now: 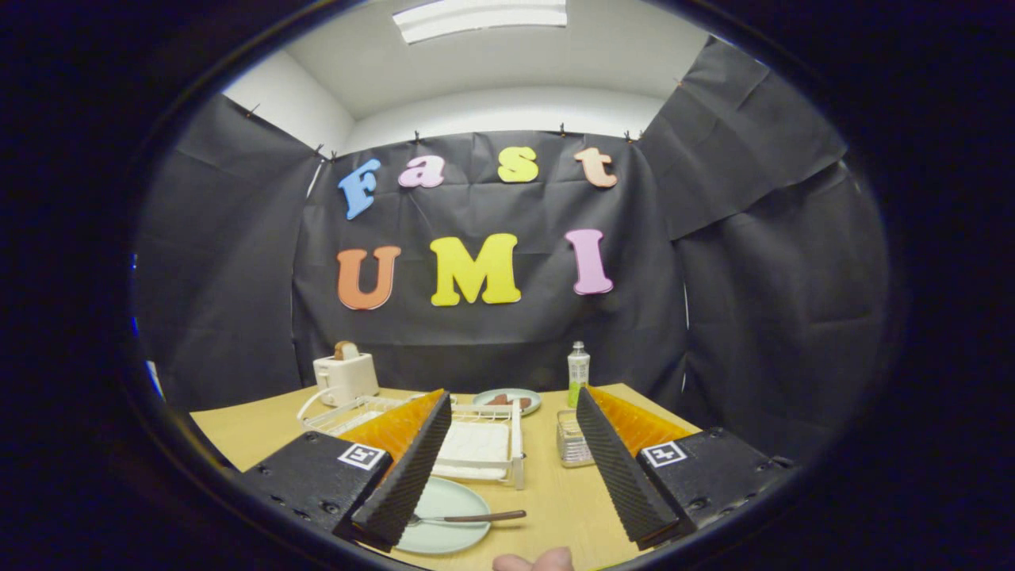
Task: Take the plate from the dish rack, then take the spoon from the basket and place it into the plate.
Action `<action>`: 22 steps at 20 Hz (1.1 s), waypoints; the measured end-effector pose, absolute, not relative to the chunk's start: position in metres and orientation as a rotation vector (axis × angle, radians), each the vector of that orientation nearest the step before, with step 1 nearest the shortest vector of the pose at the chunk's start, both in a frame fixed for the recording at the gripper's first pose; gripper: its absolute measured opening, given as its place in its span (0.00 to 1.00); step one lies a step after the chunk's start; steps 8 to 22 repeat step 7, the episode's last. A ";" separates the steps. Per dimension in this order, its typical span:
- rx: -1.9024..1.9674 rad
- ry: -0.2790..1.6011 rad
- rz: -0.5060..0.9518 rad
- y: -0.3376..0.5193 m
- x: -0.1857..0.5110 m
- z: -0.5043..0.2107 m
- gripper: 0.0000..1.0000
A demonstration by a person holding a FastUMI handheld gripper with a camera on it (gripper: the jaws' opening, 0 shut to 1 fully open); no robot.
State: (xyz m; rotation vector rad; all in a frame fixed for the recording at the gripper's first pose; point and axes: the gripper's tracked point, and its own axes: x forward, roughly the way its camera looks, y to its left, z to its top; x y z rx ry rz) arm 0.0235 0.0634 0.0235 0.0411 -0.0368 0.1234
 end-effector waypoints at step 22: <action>0.032 -0.046 0.108 0.062 0.017 0.028 1.00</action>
